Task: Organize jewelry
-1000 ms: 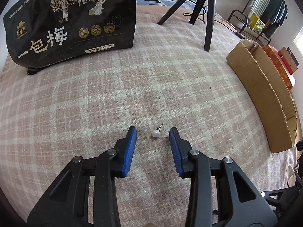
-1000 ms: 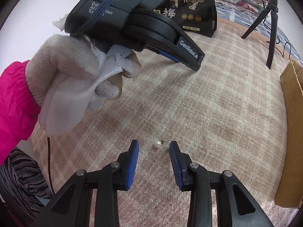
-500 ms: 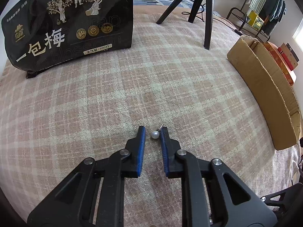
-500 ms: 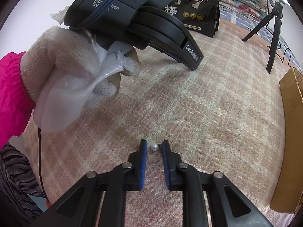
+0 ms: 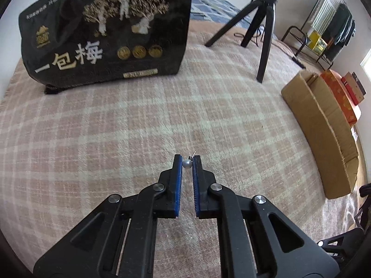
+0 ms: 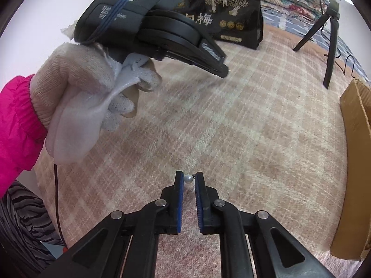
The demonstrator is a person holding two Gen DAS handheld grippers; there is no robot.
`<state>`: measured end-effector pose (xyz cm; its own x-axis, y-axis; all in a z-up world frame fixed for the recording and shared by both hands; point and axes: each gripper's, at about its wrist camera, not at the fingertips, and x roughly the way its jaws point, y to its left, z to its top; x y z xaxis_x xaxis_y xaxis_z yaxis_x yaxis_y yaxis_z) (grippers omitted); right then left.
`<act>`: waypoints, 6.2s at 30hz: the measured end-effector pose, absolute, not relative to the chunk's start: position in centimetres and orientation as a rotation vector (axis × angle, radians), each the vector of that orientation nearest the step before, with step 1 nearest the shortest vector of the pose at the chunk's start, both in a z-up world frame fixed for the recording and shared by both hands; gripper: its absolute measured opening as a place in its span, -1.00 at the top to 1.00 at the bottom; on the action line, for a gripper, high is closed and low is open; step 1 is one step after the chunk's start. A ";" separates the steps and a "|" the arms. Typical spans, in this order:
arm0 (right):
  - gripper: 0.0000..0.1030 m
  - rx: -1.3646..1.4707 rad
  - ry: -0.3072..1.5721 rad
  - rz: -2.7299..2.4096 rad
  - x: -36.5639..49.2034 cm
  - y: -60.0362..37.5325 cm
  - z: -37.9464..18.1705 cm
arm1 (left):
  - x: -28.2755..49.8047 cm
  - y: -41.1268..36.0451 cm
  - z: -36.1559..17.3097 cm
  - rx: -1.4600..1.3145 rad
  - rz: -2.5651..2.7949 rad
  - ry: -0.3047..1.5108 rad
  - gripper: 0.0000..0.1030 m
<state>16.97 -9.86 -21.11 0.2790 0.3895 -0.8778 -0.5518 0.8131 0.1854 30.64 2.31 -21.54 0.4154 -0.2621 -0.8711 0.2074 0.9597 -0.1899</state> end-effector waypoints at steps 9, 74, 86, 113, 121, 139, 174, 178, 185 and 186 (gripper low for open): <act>0.86 -0.141 1.065 0.596 17.4 -11.4 -18.7 | 30.3 2.8 -17.9 -0.084 -0.299 1.026 0.87; 0.46 0.151 0.870 0.095 26.9 -36.8 -11.5 | 24.1 -20.9 -10.8 0.002 -0.614 0.858 0.74; -0.83 0.135 0.825 0.031 26.6 -37.1 -10.7 | 24.0 -20.9 -10.8 0.015 -0.571 0.837 -0.52; -0.99 0.035 0.715 -0.058 21.8 -34.8 -5.2 | 19.7 -17.5 -7.4 0.049 -0.514 0.783 -0.57; -0.99 0.003 0.672 -0.067 18.4 -33.4 -3.0 | 17.1 -14.7 -5.6 0.066 -0.449 0.724 -0.57; -0.99 0.034 0.568 -0.046 10.4 -31.3 0.2 | 12.1 -10.6 -2.4 0.082 -0.368 0.614 -0.95; -0.99 0.109 0.553 -0.067 7.4 -33.7 -1.1 | 10.4 -13.6 -1.3 0.099 -0.326 0.579 -1.00; -0.99 0.106 0.556 -0.062 7.5 -33.5 -1.3 | 10.3 -13.6 -1.3 0.100 -0.333 0.584 -1.00; -0.99 0.101 0.562 -0.058 7.7 -33.3 -1.4 | 10.2 -13.7 -1.3 0.098 -0.333 0.586 -1.00; -0.99 0.101 0.562 -0.059 7.7 -33.3 -1.4 | 10.2 -13.6 -1.3 0.098 -0.333 0.585 -1.00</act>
<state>7.71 -33.31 -1.44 0.8448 -0.0279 -0.5343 0.0828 0.9934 0.0791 10.20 -13.63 -1.29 0.7821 -0.2800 -0.5567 0.3353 0.9421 -0.0028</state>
